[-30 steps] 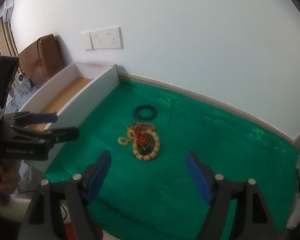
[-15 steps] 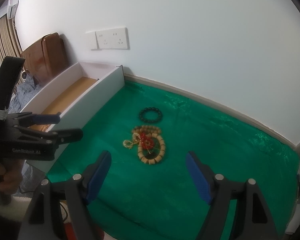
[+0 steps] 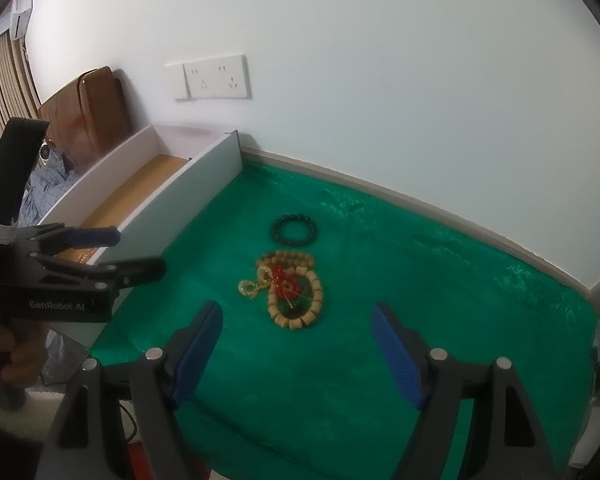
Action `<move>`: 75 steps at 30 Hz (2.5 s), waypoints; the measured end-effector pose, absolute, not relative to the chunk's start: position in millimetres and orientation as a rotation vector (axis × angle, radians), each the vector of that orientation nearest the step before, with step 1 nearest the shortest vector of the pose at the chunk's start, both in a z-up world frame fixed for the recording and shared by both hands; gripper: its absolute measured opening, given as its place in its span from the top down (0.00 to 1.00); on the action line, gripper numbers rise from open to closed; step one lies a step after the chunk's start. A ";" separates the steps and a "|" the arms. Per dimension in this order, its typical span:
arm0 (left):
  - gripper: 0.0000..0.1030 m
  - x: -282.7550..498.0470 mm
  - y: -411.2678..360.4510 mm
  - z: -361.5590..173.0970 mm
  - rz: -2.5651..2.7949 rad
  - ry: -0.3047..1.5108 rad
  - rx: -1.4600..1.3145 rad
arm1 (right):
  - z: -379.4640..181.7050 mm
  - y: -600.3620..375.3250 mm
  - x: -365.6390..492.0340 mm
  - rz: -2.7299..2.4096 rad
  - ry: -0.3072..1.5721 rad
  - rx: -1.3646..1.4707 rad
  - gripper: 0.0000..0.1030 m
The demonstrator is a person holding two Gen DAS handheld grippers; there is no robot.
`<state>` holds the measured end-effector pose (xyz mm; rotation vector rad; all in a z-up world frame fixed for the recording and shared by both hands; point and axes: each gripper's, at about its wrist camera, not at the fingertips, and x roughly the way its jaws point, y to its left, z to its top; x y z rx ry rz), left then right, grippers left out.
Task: Organize jewelry
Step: 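Move both open tools back over the remaining jewelry on the green cloth, then lower the left tool onto the black bead bracelet and close on it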
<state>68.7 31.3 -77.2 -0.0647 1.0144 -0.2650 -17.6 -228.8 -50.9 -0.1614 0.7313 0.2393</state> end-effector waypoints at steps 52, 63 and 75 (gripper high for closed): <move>0.35 281.7 -28.9 -219.0 -0.213 1.251 -0.031 | -122.4 -304.2 18.3 0.095 0.976 0.043 0.24; 0.91 274.0 -47.7 -221.4 -0.267 1.193 0.077 | -126.0 -322.3 18.4 0.056 0.992 0.080 0.24; 0.91 215.9 50.3 -137.0 -0.256 1.102 -0.258 | -125.7 -297.6 55.4 0.222 0.989 0.125 0.24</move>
